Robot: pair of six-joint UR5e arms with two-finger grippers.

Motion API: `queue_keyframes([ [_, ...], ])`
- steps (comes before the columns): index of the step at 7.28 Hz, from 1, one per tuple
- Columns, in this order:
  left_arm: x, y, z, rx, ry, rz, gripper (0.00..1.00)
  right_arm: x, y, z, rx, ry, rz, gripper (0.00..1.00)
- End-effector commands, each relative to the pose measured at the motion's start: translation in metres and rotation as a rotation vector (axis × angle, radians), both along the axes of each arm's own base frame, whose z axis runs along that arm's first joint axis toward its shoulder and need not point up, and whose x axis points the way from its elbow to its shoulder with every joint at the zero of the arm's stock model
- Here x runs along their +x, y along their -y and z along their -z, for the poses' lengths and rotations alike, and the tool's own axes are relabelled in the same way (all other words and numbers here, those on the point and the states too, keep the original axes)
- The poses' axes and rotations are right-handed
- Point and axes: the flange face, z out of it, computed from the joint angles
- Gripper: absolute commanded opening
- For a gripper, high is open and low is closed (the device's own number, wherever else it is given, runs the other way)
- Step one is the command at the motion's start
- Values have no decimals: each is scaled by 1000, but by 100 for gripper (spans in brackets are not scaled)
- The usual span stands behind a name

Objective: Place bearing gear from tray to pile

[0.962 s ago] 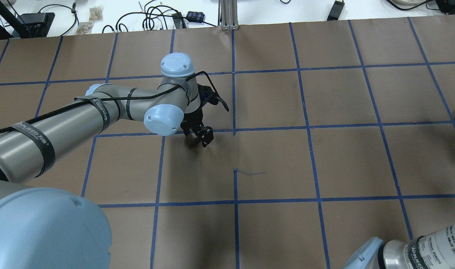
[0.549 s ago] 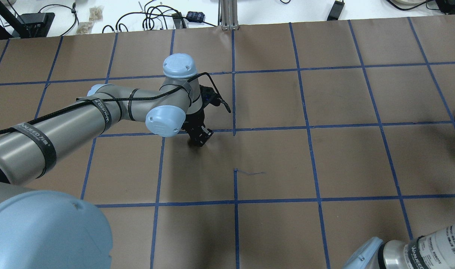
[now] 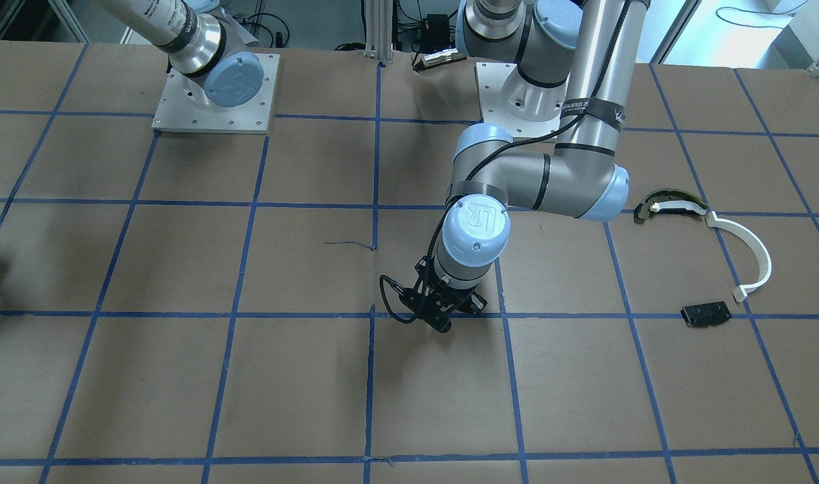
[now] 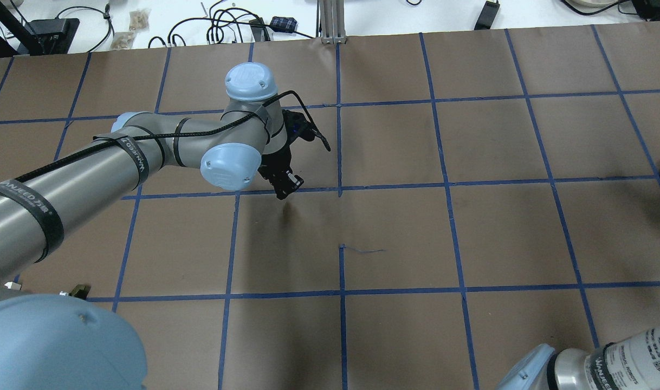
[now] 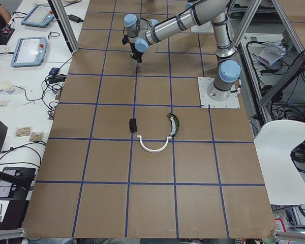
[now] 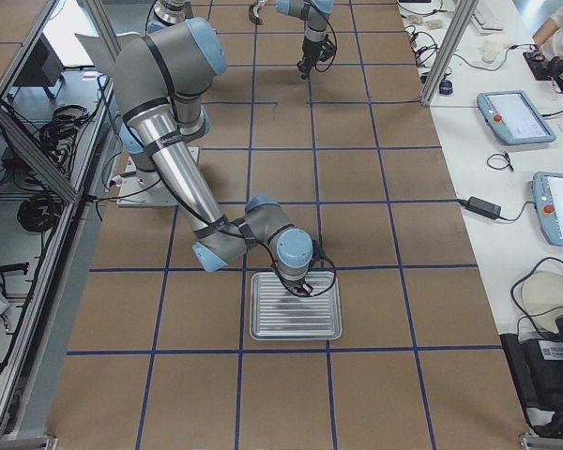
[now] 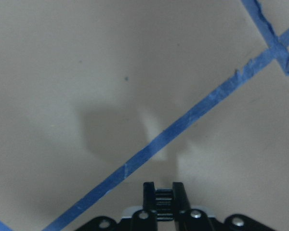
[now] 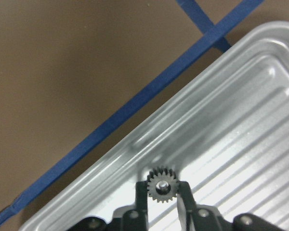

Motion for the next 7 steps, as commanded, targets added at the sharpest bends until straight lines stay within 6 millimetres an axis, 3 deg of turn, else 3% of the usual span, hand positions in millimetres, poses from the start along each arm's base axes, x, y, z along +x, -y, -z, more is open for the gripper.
queue_keyframes([
  [1,76,25,-48,-4,28,-124,0,31,22,-44,-33,-27,141,0],
  [2,166,43,-79,5,42,-271,0,92,61,-57,-44,-25,232,0],
  [3,253,44,-93,7,45,-414,0,162,94,-69,-52,-18,348,0],
  [4,337,30,-99,12,77,-545,0,247,117,-79,-54,-9,448,0],
  [5,391,12,-100,52,125,-613,0,329,110,-72,-17,15,579,0],
  [7,452,-20,-85,109,157,-630,0,511,87,-72,-7,29,791,0],
])
